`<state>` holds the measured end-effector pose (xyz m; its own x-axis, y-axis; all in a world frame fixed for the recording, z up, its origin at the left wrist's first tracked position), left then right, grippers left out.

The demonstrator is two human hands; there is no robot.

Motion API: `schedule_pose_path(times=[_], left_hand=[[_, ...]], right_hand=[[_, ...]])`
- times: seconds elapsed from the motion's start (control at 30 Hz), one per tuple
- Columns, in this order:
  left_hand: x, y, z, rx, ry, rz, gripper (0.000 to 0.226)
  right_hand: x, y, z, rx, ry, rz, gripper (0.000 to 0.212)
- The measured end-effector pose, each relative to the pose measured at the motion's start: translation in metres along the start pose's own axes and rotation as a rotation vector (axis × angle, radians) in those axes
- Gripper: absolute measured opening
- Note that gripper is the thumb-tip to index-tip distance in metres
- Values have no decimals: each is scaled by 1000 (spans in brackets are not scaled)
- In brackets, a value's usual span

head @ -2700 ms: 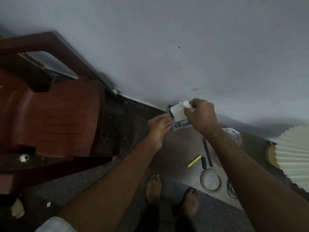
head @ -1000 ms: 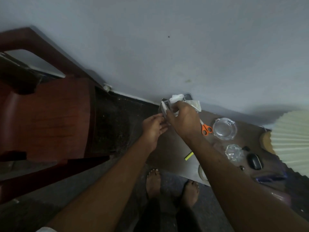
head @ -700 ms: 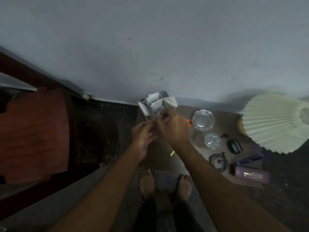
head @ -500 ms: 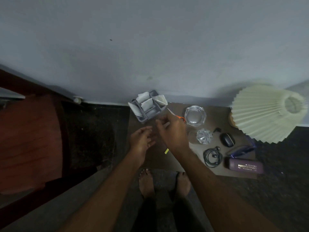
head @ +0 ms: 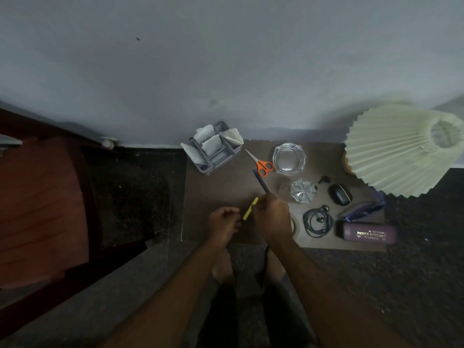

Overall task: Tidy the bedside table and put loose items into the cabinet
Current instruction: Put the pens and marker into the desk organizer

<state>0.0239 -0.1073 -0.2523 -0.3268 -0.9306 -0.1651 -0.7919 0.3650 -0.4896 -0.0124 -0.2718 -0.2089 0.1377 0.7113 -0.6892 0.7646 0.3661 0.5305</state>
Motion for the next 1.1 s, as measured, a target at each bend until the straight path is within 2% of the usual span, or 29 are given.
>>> schedule_pose_path(times=[0.13,0.27,0.47,0.53,0.77,0.9,1.03,1.1], left_hand=[[4,10,8,3,-16,73,24],[10,17,16,-27,-41,119,21],[23,26,27,-71,-73,144,12],[26,28,29,-80,-72,139,16],[34,44,37,-141,-68,63,11],[34,45,33,-167,-79,-14,23],[28,34,30,-141,-122,-100,13],[23,22,27,-113,-135,-163,16]], right_hand=[[12,-9,9,33,40,-83,14],[22,-11,21,63,70,-142,27],[29,-6,33,18,90,-221,30],[31,-4,35,5,91,-226,28],[32,-2,40,16,85,-226,23],[27,5,38,2,92,-172,29],[18,19,34,-46,77,-132,27],[14,29,34,-93,67,-102,22]])
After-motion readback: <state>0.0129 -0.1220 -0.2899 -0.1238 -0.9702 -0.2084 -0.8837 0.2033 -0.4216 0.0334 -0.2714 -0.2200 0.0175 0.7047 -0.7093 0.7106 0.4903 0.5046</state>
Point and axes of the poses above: each hand's wrist, its own z-axis towards the middle knuckle, its own x-axis out of the palm, y = z × x, the point moved 8 cm from there along z, towards the middle knuckle
